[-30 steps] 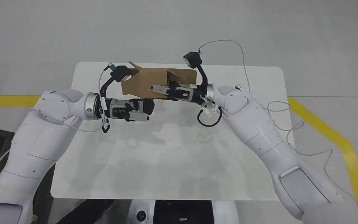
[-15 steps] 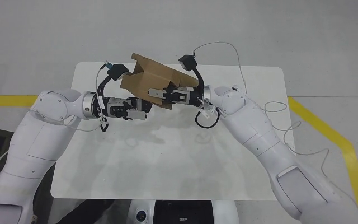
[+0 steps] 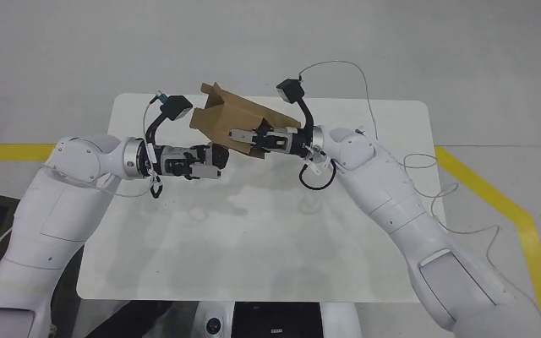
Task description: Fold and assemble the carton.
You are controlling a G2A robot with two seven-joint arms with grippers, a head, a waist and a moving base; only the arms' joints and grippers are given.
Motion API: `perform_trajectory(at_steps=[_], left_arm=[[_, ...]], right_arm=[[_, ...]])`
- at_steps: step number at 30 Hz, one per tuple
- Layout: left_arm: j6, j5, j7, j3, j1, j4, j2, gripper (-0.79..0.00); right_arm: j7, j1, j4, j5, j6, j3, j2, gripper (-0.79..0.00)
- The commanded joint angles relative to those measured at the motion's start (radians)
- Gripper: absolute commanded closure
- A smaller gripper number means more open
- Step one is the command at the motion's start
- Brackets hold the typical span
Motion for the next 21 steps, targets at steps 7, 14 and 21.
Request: perform_trajectory(at_steps=[7, 14, 21], left_arm=[[-0.016, 0.021, 0.016, -0.030, -0.001, 0.040, 0.002, -0.785], [-0.054, 0.113, 0.071, -0.053, -0.006, 0.080, 0.002, -0.785], [-0.086, 0.271, 0.187, -0.057, -0.005, 0.109, -0.003, -0.785]], right_arm=[[0.158, -0.036, -0.011, 0.068, 0.062, 0.082, 0.041, 0.000], [0.286, -0.081, -0.060, 0.136, 0.150, 0.145, 0.079, 0.000], [0.364, -0.136, -0.156, 0.209, 0.227, 0.188, 0.115, 0.000]])
